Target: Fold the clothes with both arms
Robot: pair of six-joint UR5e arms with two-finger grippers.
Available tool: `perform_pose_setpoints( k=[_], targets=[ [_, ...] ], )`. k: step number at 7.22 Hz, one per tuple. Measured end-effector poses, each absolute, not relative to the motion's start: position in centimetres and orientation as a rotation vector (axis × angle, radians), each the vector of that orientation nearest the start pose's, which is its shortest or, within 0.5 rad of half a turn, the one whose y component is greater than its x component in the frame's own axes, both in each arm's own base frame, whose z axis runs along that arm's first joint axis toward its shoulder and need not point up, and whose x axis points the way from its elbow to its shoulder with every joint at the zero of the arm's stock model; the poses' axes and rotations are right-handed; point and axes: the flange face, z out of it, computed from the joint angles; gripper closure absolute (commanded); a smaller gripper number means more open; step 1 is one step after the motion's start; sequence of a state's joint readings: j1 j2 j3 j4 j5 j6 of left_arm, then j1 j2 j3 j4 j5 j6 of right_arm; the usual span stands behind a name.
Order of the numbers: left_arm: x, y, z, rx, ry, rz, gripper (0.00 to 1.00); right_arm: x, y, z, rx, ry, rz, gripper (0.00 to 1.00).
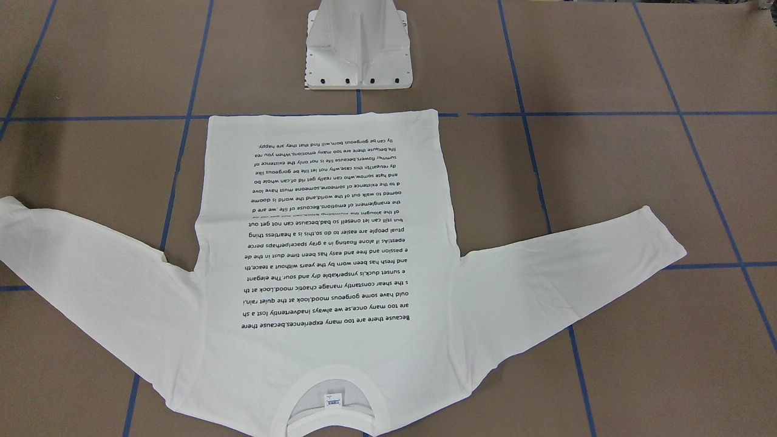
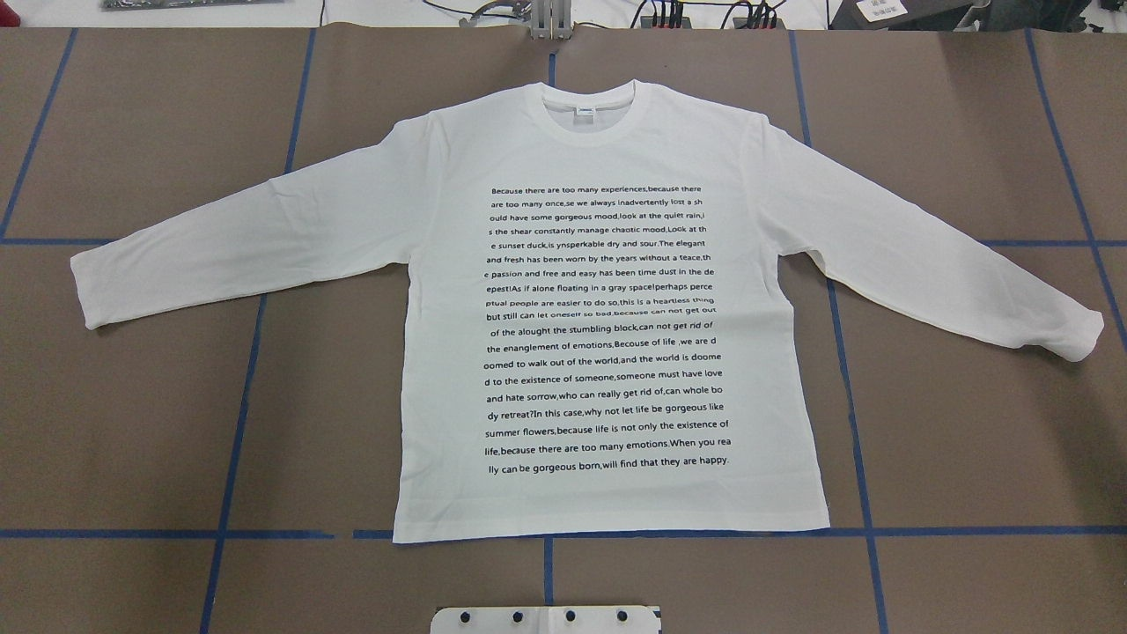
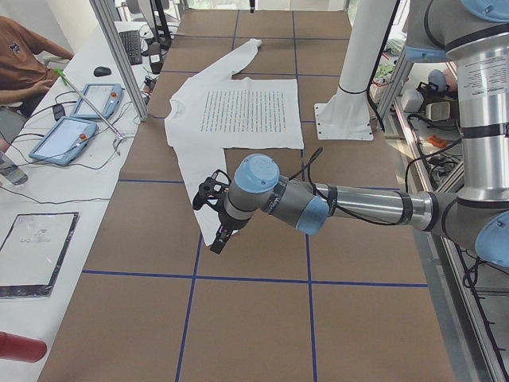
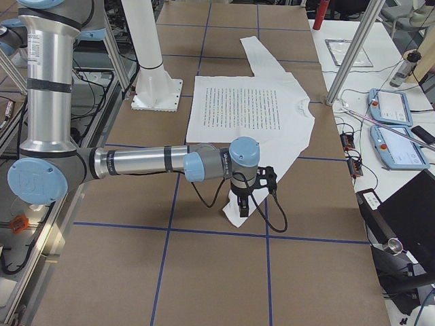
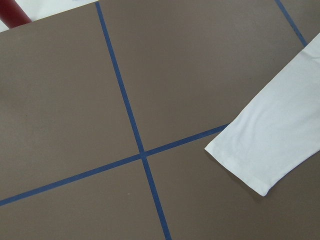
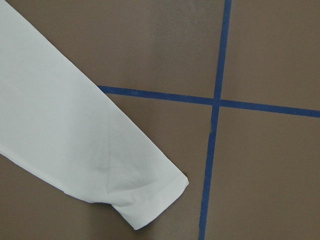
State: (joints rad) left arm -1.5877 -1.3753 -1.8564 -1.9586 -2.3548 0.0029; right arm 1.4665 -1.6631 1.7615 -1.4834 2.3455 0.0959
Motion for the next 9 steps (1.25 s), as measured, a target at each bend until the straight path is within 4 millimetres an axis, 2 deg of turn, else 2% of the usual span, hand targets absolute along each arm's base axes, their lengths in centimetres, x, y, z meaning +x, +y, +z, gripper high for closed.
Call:
perform_pose_setpoints(
  k=[3,5,9],
  targets=[
    [-7.0,-42.7,56.1,0.458,0.769,0.173,0.01,1.5,-46.6,59.9,0.094,-0.786,-0.074,0.0],
    [-6.9,-42.6,56.3,0.456,0.774,0.176,0.01,1.4,-46.6,60.9,0.064,-0.786,-0.045,0.0],
    [-6.9,-42.5,56.8,0.441,0.781,0.17,0.01,0.2,-47.0,63.2,-0.061,-0.786,0.154,0.01]
  ],
)
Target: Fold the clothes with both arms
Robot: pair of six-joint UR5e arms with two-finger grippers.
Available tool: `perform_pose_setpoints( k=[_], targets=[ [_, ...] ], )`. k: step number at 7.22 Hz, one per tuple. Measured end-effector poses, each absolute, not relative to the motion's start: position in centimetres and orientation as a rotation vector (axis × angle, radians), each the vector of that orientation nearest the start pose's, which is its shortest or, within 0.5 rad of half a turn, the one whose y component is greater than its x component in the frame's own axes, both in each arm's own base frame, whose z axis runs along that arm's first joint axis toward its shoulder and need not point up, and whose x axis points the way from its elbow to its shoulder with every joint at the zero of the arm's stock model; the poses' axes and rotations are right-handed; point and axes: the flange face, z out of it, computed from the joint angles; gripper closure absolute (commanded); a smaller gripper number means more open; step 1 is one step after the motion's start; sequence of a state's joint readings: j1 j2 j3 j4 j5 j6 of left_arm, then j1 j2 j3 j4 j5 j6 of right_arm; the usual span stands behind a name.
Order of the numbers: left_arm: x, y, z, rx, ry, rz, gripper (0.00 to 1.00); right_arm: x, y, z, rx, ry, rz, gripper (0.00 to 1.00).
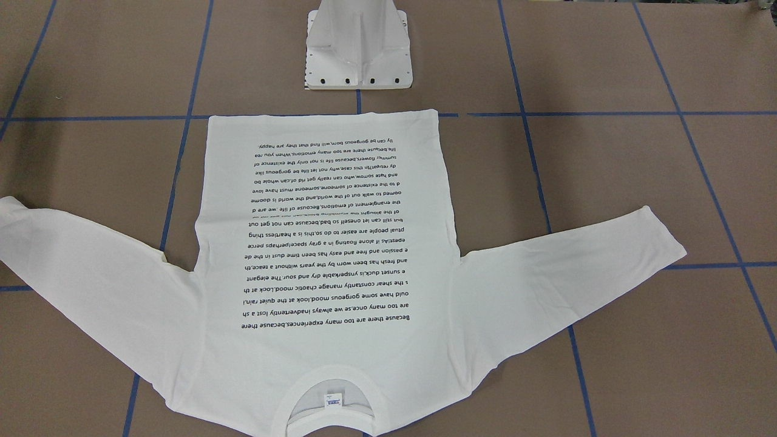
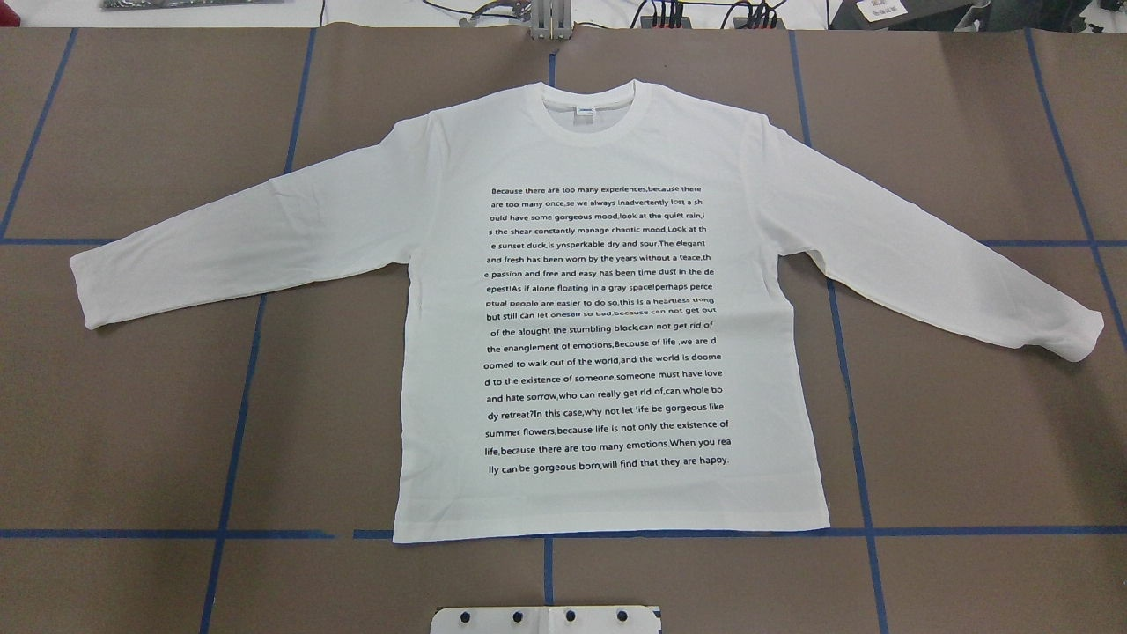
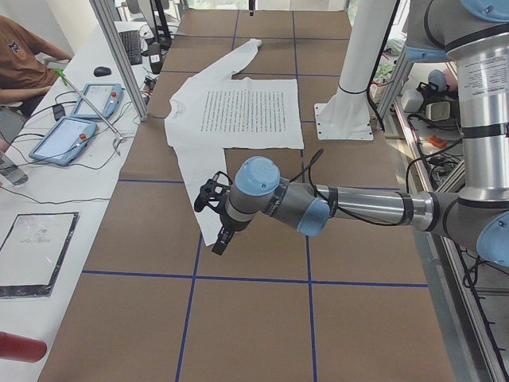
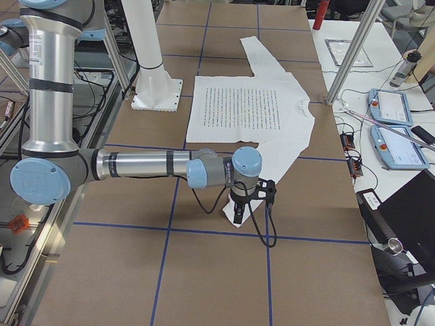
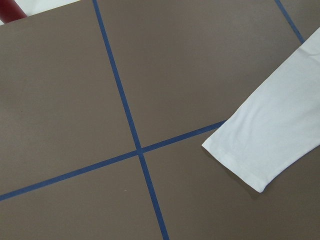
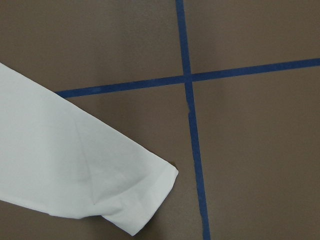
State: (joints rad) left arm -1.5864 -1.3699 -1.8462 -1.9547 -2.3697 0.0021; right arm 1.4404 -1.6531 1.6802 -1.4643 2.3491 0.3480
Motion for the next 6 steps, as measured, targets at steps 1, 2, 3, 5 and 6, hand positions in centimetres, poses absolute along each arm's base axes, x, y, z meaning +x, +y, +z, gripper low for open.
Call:
perform_pose_setpoints(
  k=[1,2,3,5,6],
  targets=[
    [-6.9,-42.5,56.9,0.437,0.781,0.169,0.0,-1.0,-47.3,64.0,-0.069,-0.791,0.203,0.02],
    [-6.8,-42.5,57.0,0.434,0.781,0.168,0.01,-3.1,-47.6,65.6,-0.063,-0.803,0.243,0.04],
    [-6.8,-42.5,57.0,0.433,0.781,0.168,0.0,-5.3,-47.7,67.4,-0.05,-0.82,0.274,0.06],
    [-6.9,-42.5,57.1,0.433,0.78,0.167,0.0,-8.0,-47.3,69.5,-0.05,-0.82,0.314,0.12],
    [-6.9,-42.6,57.0,0.437,0.779,0.169,0.01,-8.6,-47.2,70.2,-0.058,-0.812,0.319,0.12]
  ],
)
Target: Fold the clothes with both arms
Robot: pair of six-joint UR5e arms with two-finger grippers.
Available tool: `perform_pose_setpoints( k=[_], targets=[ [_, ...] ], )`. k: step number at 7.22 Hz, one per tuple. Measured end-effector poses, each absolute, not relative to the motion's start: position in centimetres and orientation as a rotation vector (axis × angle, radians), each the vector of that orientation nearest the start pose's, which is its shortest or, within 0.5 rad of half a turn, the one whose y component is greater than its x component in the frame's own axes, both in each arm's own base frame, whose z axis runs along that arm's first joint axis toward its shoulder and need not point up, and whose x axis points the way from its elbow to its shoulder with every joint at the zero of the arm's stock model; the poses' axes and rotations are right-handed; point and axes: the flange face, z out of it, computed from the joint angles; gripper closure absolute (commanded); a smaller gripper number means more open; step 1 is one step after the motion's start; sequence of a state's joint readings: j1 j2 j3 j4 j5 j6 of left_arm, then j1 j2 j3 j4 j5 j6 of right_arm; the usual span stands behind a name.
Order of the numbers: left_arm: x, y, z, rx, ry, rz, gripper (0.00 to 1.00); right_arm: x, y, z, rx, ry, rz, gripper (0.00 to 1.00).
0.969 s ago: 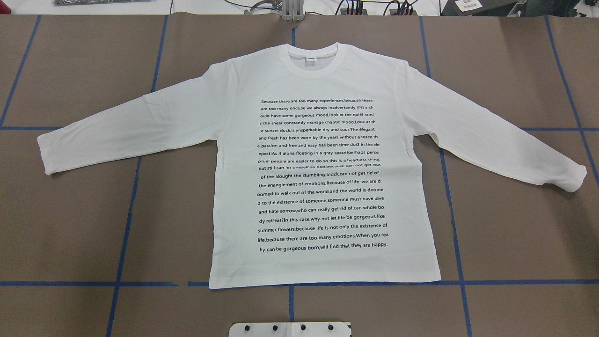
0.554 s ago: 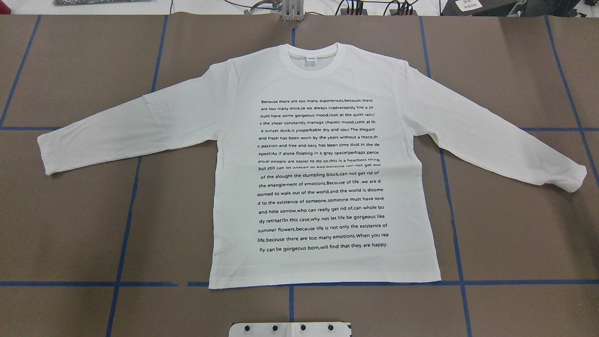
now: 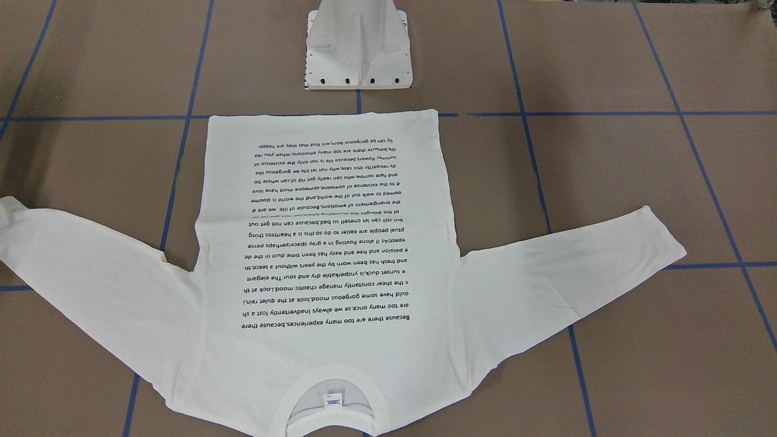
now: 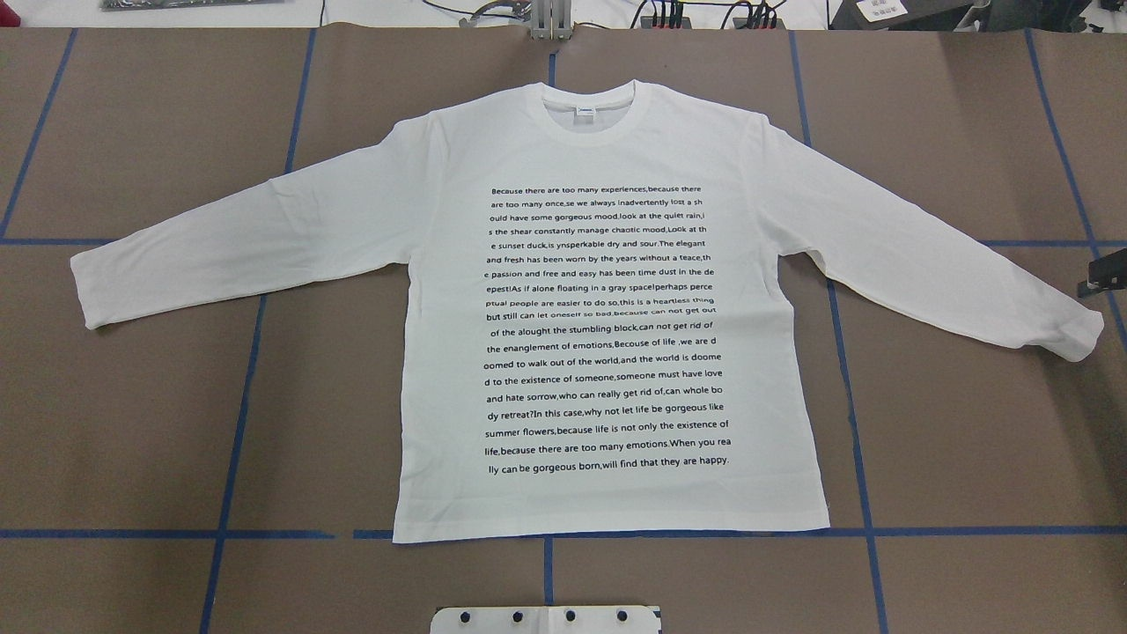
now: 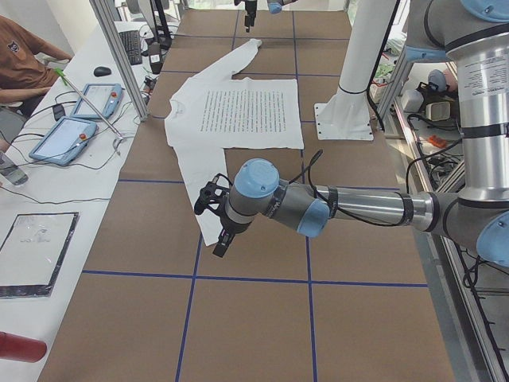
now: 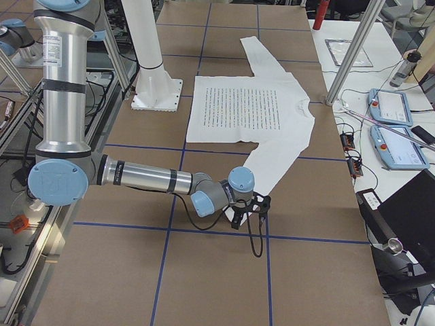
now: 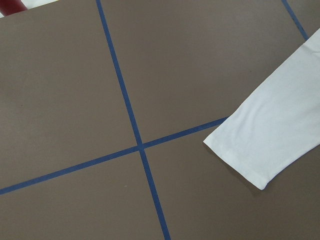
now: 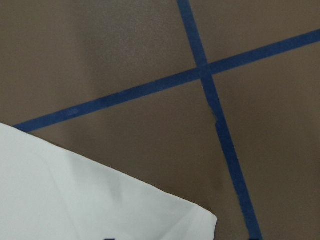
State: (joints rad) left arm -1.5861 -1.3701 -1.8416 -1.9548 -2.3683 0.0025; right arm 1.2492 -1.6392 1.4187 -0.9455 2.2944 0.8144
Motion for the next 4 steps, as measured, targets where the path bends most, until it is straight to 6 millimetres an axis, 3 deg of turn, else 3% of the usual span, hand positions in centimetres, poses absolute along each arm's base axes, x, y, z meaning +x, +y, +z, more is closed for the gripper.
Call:
perform_pose_setpoints(
  k=[2,4],
  targets=[
    [-6.9,-42.6,56.7,0.445,0.778,0.172,0.01,-9.2,-46.9,71.2,-0.076,-0.802,0.319,0.15],
    [-6.9,-42.6,56.5,0.451,0.777,0.175,0.01,-9.7,-47.0,72.0,-0.092,-0.794,0.318,0.27]
  ],
)
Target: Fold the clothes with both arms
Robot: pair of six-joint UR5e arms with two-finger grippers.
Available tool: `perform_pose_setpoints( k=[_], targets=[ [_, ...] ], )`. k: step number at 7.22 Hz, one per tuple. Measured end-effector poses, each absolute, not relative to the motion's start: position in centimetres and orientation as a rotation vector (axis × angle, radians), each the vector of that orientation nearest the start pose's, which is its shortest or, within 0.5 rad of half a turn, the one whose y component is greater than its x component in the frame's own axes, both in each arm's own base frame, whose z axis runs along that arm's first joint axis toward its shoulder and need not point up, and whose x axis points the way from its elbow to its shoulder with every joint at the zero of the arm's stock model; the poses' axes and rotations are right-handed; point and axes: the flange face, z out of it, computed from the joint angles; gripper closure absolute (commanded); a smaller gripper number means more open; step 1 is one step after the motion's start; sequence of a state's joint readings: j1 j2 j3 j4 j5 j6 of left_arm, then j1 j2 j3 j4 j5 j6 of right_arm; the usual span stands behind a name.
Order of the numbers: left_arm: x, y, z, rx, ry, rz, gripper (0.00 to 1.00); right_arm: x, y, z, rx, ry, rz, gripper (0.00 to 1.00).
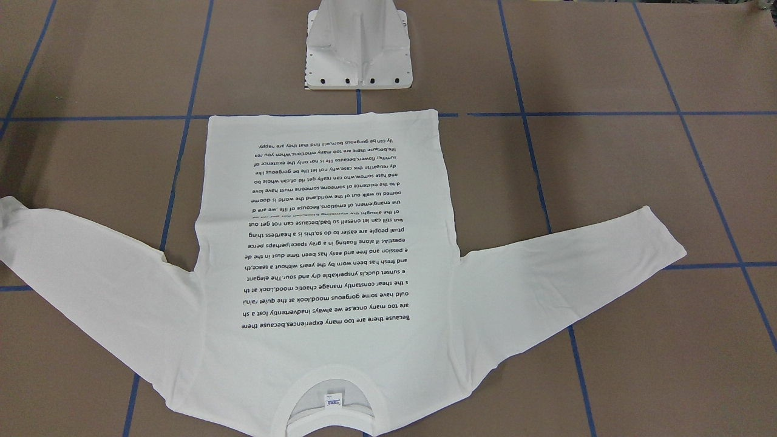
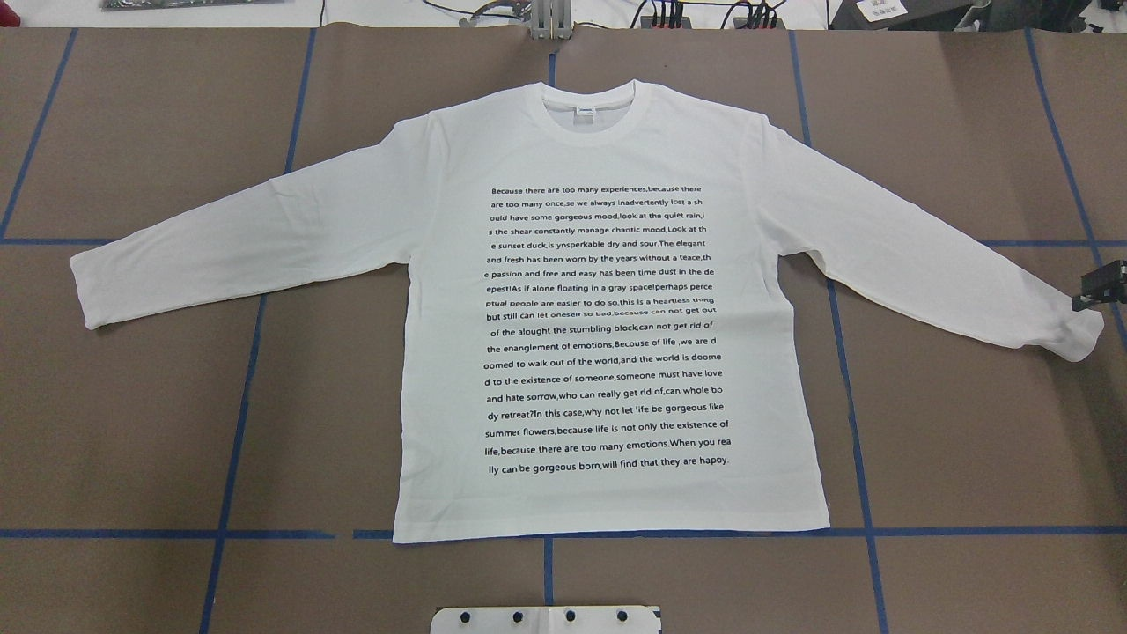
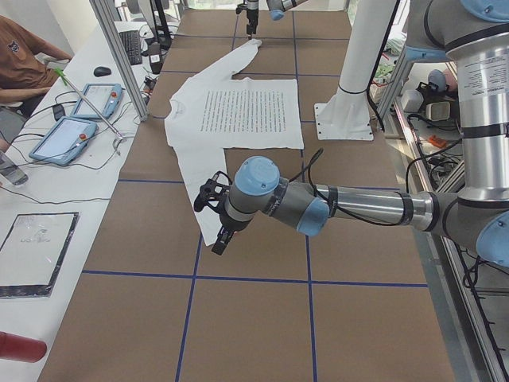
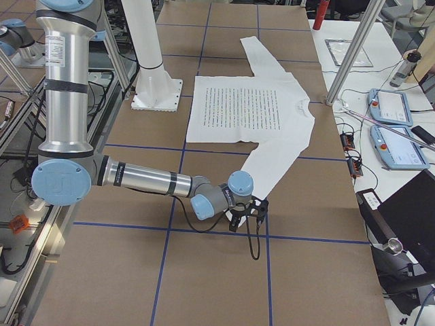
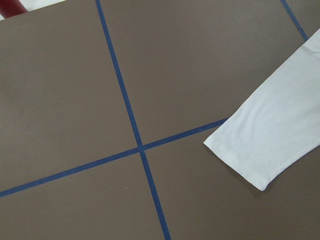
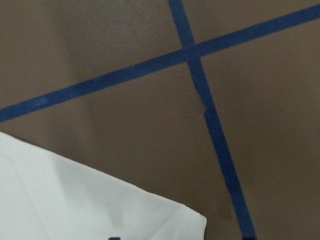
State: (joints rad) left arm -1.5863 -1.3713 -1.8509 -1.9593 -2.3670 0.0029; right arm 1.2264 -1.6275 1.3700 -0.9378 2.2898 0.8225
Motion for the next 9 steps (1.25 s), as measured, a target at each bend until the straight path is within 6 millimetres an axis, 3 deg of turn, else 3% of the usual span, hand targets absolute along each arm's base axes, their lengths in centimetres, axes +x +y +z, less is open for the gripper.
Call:
perform_pose_setpoints(
  k=[1,3,4,5,9],
  targets=[
    [-6.9,-42.6,56.4,0.453,0.776,0.175,0.0,-9.9,-47.5,72.2,-0.096,-0.792,0.318,0.3],
    [-6.9,-42.6,56.2,0.456,0.775,0.176,0.01,-10.2,-48.0,72.7,-0.106,-0.788,0.319,0.5],
    [-6.9,-42.6,56.2,0.457,0.775,0.176,0.0,-10.3,-48.1,72.8,-0.109,-0.787,0.32,0.71],
    [-6.9,-42.6,56.1,0.459,0.774,0.177,0.01,-10.3,-48.1,73.0,-0.111,-0.785,0.322,1.0],
    [-7.0,-42.5,55.3,0.473,0.774,0.181,0.01,-10.4,-48.3,72.6,-0.108,-0.793,0.32,1.0]
  ],
)
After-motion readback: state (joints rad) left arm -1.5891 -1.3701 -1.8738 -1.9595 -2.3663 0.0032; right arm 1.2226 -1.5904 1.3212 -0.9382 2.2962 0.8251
